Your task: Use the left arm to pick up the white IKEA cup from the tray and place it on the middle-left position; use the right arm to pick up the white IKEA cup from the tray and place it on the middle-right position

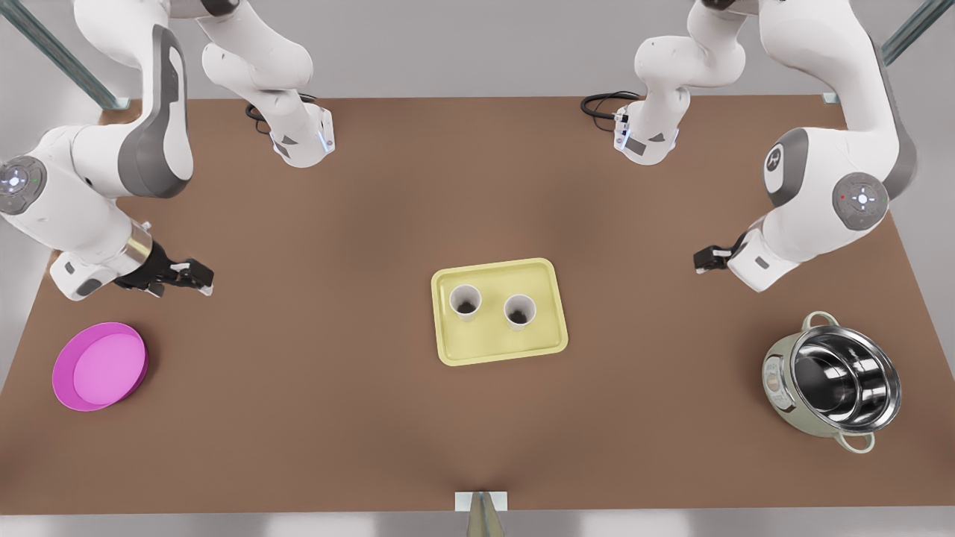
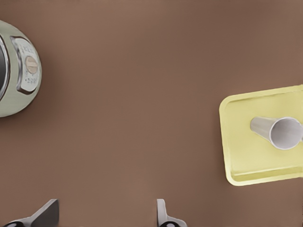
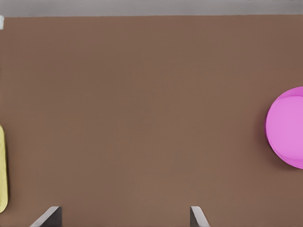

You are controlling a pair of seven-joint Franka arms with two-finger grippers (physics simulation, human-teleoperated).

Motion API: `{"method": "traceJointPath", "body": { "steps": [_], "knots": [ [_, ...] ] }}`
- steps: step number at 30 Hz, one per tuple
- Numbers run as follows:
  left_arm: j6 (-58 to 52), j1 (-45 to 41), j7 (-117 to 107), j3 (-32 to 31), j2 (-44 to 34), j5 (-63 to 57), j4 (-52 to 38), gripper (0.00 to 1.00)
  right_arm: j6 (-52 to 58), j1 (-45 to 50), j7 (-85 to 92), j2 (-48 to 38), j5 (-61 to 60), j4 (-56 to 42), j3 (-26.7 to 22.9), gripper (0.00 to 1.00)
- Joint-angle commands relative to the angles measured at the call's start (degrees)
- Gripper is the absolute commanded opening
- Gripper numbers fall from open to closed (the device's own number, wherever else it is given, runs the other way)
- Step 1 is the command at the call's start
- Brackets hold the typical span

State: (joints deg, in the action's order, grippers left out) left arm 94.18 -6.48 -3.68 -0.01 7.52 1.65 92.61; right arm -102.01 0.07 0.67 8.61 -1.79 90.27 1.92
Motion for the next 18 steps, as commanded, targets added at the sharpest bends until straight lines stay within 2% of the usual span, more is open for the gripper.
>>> {"method": "traceJointPath", "body": {
  "steps": [1,4,9,11,14,18],
  "knots": [
    [5.4,-0.9,-0.6,-0.1,0.5,0.4,-0.5,1.0,-7.6,5.3,-3.8,2.0,0.2,-0.4,0.1,1.0],
    [5.3,-3.2,-0.7,-0.1,2.1,-0.1,-1.8,1.0,-7.7,5.4,-3.8,3.3,0.3,-0.5,0.1,1.0],
    [5.8,-23.0,-21.1,-0.1,7.5,-1.5,-6.0,1.0,-7.7,6.6,-3.7,4.1,0.4,-1.1,0.2,1.0],
    [10.1,-26.9,-28.0,-0.1,11.5,-1.6,-6.0,1.0,-7.6,13.2,-3.8,4.1,0.4,-1.1,0.3,1.0],
    [11.2,-27.0,-29.5,0.1,15.9,-1.6,-6.0,1.0,-6.6,21.3,-4.1,5.6,0.2,-1.1,0.3,1.0],
    [21.7,-24.3,-28.6,0.5,21.8,-3.4,-4.5,1.0,-7.0,28.3,-4.9,9.1,0.1,-1.2,0.8,1.0]
  ]
}}
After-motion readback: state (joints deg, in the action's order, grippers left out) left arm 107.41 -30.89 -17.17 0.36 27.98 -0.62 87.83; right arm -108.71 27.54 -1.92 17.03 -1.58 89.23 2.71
